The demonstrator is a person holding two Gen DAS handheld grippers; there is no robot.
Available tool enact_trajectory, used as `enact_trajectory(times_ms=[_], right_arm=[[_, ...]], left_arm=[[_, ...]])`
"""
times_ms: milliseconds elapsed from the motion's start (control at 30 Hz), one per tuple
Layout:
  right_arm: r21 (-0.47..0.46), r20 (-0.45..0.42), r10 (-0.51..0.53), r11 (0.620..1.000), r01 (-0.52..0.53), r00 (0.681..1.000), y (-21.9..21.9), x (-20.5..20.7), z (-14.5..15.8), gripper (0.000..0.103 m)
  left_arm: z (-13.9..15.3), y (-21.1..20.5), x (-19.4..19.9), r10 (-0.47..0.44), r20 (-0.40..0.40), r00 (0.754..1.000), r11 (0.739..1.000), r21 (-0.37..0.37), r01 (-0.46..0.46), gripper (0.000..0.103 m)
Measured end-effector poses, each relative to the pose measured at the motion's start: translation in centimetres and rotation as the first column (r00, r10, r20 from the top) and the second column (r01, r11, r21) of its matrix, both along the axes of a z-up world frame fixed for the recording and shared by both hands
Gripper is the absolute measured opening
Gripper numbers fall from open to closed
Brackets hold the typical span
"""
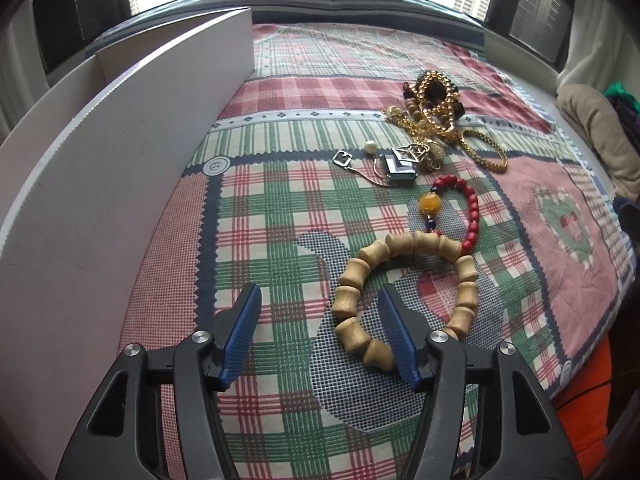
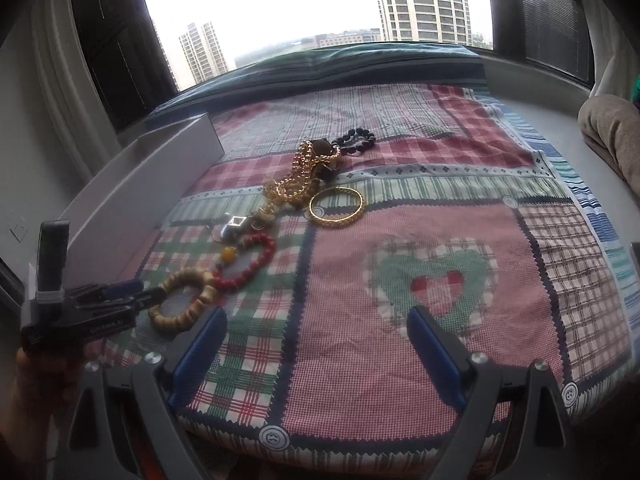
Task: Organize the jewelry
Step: 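Grasp the wooden bead bracelet with the left tool while the right tool grasps the gold bangle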
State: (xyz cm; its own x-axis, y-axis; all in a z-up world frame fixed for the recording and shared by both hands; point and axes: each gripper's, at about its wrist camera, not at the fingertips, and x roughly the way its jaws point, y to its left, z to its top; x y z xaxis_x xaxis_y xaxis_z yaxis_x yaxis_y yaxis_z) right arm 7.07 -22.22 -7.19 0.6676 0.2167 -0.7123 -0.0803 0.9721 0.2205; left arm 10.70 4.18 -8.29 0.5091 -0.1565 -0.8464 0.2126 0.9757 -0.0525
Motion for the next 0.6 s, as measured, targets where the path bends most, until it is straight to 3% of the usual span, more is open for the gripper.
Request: enact_trajectory(times_ms=[67, 133, 200, 267, 300, 333, 367, 400, 433, 467, 500, 533, 600], right_arm=[[-0.045, -0.003, 0.062, 0.997, -0.063, 0.998, 0.1, 3.1, 0.4, 0.093], [-0.105, -0.083, 0.108, 0.988, -0.116, 0.991, 0.2, 7.3, -0.1, 0.093], [-0.099, -0.135, 0.171, 0.978, -0.185, 0.976, 0.6, 11.1, -1.0, 0.093], [-0.087, -0.199, 0.22, 0.967, -0.241, 0.955, 1.7, 14.6, -2.4, 0.079], [-0.088, -0.233, 0.243, 0.959, -0.27, 0.942, 2.5, 16.0, -3.2, 0.061], [-0.094, -0.261, 0.265, 0.95, -0.297, 0.928, 3.4, 17.2, -4.1, 0.055], [-0.099, -0.291, 0.29, 0.939, -0.33, 0.912, 4.2, 18.2, -5.1, 0.055], [-0.11, -0.315, 0.311, 0.927, -0.359, 0.897, 5.0, 18.8, -6.0, 0.052], [-0.146, -0.304, 0.325, 0.913, -0.381, 0.896, 5.7, 19.0, -6.3, 0.047], [-0.191, -0.303, 0.339, 0.894, -0.405, 0.891, 6.4, 18.9, -6.3, 0.036], [-0.228, -0.311, 0.334, 0.883, -0.411, 0.89, 6.7, 18.8, -6.2, 0.017], [-0.214, -0.325, 0.339, 0.883, -0.418, 0.883, 6.8, 18.6, -6.1, 0.005], [-0.171, -0.333, 0.354, 0.889, -0.426, 0.874, 6.4, 17.8, -5.6, 0.005]], left_arm=[[-0.4, -0.7, 0.2, -0.015, -0.012, 1.0, 1.0, 0.011, 0.015, 0.063], [-0.9, -1.5, 0.2, -0.024, -0.025, 0.999, 0.999, 0.037, 0.024, 0.063], [-1.2, -2.1, 0.0, -0.02, -0.012, 1.0, 0.997, 0.071, 0.021, 0.064], [-1.1, -2.6, -0.2, -0.02, -0.008, 1.0, 0.995, 0.095, 0.021, 0.063], [-1.0, -2.7, -0.2, -0.02, -0.013, 1.0, 0.995, 0.097, 0.021, 0.062], [-1.0, -2.8, -0.2, -0.026, -0.023, 0.999, 0.996, 0.084, 0.028, 0.052], [-0.9, -2.8, -0.2, -0.032, -0.029, 0.999, 0.997, 0.07, 0.034, 0.035], [-0.7, -2.9, -0.4, -0.035, -0.028, 0.999, 0.997, 0.074, 0.037, 0.024], [-0.6, -3.0, -0.4, -0.041, -0.027, 0.999, 0.996, 0.082, 0.043, 0.012], [-0.6, -3.0, -0.3, -0.042, -0.029, 0.999, 0.996, 0.08, 0.044, 0.012], [-0.5, -2.8, -0.2, -0.036, -0.031, 0.999, 0.998, 0.056, 0.038, 0.012], [-0.3, -2.4, -0.1, -0.031, -0.037, 0.999, 0.999, 0.013, 0.032, 0.012], [0.8, -1.5, 0.0, -0.016, -0.041, 0.999, 0.996, -0.086, 0.013, 0.012]])
